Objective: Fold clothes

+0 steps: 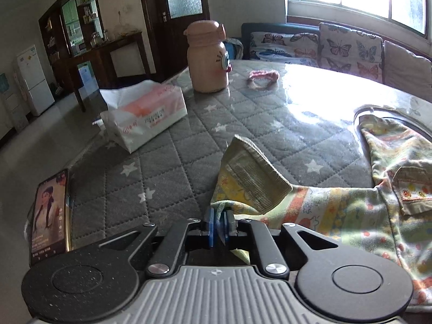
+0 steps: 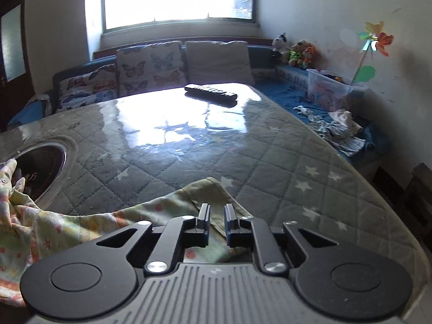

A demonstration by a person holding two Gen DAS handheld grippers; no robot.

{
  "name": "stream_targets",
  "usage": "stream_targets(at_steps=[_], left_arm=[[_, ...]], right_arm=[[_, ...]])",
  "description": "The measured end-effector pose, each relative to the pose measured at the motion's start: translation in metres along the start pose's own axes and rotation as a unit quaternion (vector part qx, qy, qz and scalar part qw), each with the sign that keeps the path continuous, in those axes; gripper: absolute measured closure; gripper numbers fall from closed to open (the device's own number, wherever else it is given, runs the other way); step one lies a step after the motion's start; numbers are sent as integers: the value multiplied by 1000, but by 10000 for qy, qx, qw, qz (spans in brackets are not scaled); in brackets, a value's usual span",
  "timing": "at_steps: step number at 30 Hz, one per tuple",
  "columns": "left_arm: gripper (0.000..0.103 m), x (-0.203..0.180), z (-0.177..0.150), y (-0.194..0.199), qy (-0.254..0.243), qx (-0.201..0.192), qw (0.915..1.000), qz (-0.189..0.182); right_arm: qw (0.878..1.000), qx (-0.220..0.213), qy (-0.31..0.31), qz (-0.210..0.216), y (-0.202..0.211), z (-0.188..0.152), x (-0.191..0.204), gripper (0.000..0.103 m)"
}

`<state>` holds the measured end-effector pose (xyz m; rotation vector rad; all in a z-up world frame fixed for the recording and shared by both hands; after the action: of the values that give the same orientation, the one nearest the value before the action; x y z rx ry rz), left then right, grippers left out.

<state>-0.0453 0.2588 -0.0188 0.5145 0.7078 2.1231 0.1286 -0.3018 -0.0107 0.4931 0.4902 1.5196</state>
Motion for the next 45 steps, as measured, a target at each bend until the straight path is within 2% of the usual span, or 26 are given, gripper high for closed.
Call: stream_targets(at_steps=[3, 4, 6, 11, 16, 17, 19, 21, 23, 29, 32, 37, 41, 43, 45], left_arm=[[90, 1, 6, 4, -1, -97, 9999, 33], [86, 3, 8, 5, 7, -119, 9999, 66], [79, 8, 10, 4, 38, -129, 9997, 181], [77, 17, 9, 0, 92, -74, 9989, 457], [60, 19, 12, -3, 90, -124, 9985, 533], [56, 17, 12, -3, 64, -135, 9986, 513], [56, 9, 13, -6, 0, -149, 9991, 401], [56, -2, 14, -9, -113, -167, 9995, 249], [55, -13, 14, -13, -226, -153, 9996, 123], [55, -44, 11, -15, -511, -147, 9983, -243], [52, -61, 9, -7, -686, -204, 9965, -437], [51, -97, 0, 11, -1147, -272, 9886, -935], [47, -125, -9, 27, -1462, -371, 9795, -1333], [47, -135, -12, 31, -1612, -411, 9756, -1430], [47, -143, -15, 31, -1706, -397, 9734, -1477]], right_arm=[[9996, 120, 186, 191, -26, 1, 11, 77], [9994, 150, 225, 235, -32, 1, 14, 77], [9992, 169, 272, 249, -39, 1, 15, 71], [9990, 171, 350, 197, -50, 2, 14, 68], [9993, 143, 332, -37, -48, 1, 4, 69], [9993, 138, 336, -87, -47, 0, 3, 69], [9993, 131, 304, -183, -45, -1, 0, 68], [9992, 123, 273, -279, -44, -3, -4, 60], [9992, 130, 162, -333, -43, -4, -9, 57], [9985, 153, 411, -322, -33, -2, -1, 58], [9981, 55, 617, 44, -18, 0, 17, 57], [9889, 63, 947, 1141, 11, -2, 64, 51], [9705, 95, 1441, 1930, 33, -9, 108, 44], [9547, 96, 1779, 2384, 47, -17, 137, 44], [9441, 148, 1947, 2655, 54, -25, 155, 44]])
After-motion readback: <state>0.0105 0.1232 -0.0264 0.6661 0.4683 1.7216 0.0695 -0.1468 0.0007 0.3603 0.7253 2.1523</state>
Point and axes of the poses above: each gripper's, at about its wrist camera, not at the fingertips, and y roughly against the way its jaws point, x to its left, z to its top, the point moved 5 cm from there along -y, roughly the way its jaws point, and after that the axes turned 3 degrees about -x, right-handed, at the moved point
